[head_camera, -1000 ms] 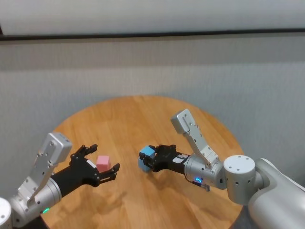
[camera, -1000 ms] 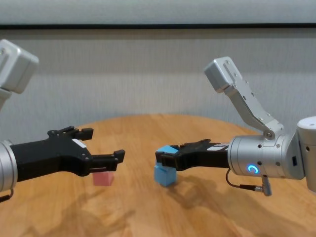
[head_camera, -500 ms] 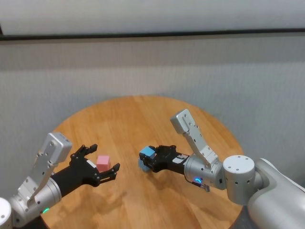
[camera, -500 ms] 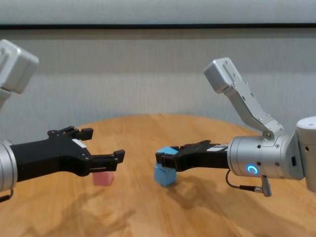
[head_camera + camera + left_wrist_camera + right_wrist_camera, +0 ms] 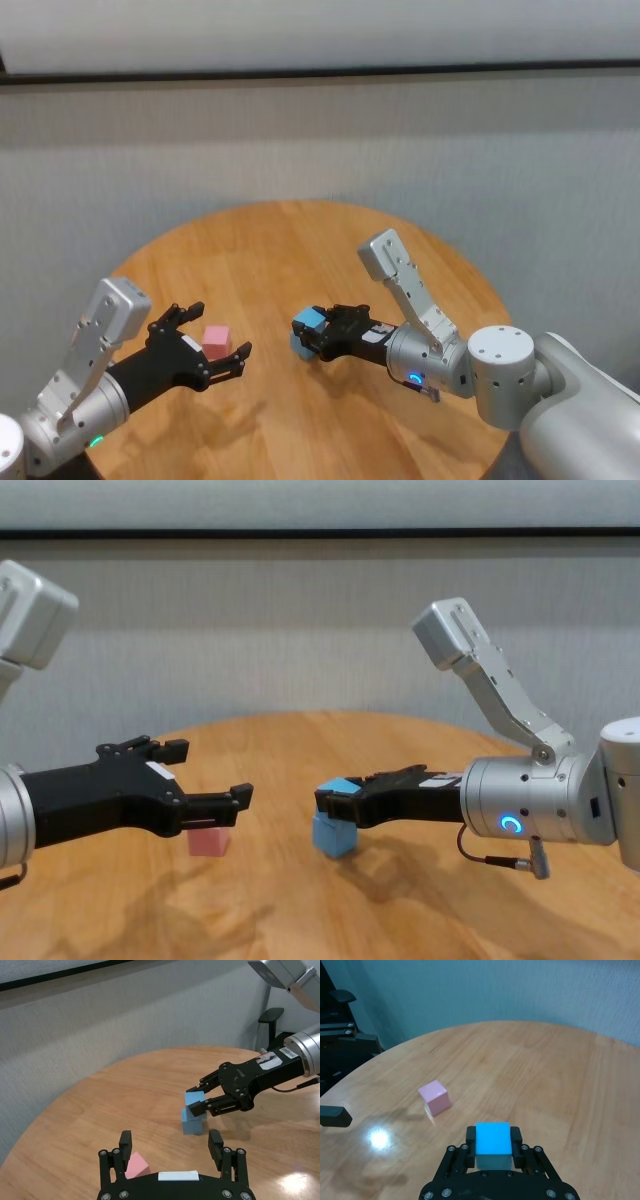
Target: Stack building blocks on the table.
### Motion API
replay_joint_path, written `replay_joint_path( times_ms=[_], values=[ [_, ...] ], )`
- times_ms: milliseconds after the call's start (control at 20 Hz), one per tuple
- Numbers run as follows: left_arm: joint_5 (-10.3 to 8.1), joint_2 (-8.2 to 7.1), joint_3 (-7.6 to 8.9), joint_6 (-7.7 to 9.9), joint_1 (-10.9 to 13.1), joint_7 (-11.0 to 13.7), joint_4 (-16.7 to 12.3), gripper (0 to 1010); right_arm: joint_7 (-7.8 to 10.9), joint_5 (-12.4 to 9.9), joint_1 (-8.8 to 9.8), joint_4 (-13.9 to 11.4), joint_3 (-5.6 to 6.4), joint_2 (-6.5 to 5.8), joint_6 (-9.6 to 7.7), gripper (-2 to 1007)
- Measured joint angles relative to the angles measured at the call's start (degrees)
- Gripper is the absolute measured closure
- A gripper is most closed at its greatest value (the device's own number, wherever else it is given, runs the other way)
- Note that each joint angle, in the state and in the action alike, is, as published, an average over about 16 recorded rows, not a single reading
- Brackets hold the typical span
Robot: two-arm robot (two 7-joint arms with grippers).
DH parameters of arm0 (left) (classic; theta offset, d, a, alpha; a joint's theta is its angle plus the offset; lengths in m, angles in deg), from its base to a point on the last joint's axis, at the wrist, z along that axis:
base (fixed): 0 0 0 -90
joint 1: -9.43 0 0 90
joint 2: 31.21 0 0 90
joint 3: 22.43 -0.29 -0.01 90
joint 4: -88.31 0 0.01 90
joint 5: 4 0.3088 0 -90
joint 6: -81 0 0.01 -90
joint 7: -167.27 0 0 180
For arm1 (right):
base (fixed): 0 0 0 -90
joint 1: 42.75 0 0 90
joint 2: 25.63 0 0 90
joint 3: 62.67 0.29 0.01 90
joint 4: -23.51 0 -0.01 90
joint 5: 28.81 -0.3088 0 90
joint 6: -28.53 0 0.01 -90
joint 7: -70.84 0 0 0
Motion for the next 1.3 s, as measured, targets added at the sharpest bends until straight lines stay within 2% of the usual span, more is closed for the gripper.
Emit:
replay_joint_path(
  times_ms=[400, 700, 950, 1300],
  values=[
    [0.0, 0.0, 0.0, 0.0, 0.0, 0.0, 0.0, 8, -0.54, 0.0, 0.32, -0.48, 0.29, -0.04, 0.65, 397],
    [0.0, 0.0, 0.0, 0.0, 0.0, 0.0, 0.0, 8, -1.49, -0.02, 1.36, -3.11, 1.05, -0.93, 1.48, 207],
    [0.0, 0.0, 0.0, 0.0, 0.0, 0.0, 0.0, 8, -2.82, -0.18, 2.83, -7.09, 2.37, -2.71, 2.15, 88],
    [0.0, 0.0, 0.0, 0.0, 0.0, 0.0, 0.0, 8, -5.14, -0.43, 5.79, -13.15, 5.08, -6.51, 2.58, 9]
  ],
)
